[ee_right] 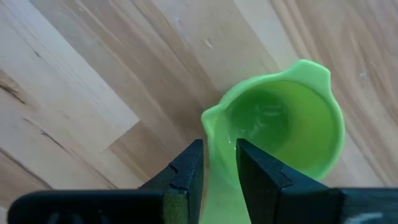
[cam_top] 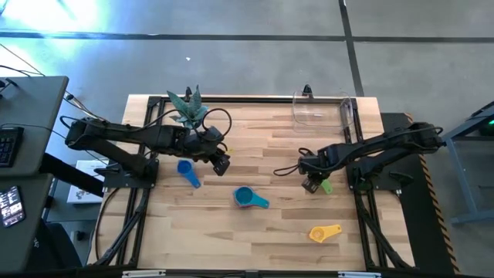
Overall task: Nest measuring cups in basket
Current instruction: Stack the green measuring cup on top of the light blue measuring cup
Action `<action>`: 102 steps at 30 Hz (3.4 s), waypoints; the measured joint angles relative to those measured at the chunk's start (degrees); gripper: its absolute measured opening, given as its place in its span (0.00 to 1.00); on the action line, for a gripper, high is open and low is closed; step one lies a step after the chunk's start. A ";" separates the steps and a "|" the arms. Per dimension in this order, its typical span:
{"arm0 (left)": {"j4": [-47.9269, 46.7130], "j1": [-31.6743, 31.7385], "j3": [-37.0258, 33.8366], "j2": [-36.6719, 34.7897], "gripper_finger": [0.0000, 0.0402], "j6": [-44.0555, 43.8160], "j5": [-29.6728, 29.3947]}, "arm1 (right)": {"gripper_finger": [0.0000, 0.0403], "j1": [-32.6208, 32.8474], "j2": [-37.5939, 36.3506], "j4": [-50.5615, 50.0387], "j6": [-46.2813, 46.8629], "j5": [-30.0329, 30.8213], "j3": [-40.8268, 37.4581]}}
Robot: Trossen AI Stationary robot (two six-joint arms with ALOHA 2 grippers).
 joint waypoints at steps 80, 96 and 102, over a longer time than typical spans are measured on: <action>-20.73 -0.09 0.02 -16.12 0.21 1.09 5.38 | 0.00 10.40 44.55 -5.00 -30.72 -0.50 65.61; -20.73 -0.08 0.02 -16.11 0.21 3.17 5.35 | 0.18 10.45 44.55 -4.98 -33.01 0.18 65.61; -20.76 -0.09 0.02 -16.11 0.21 3.17 5.44 | 0.19 10.20 43.68 -5.19 -28.03 0.16 65.55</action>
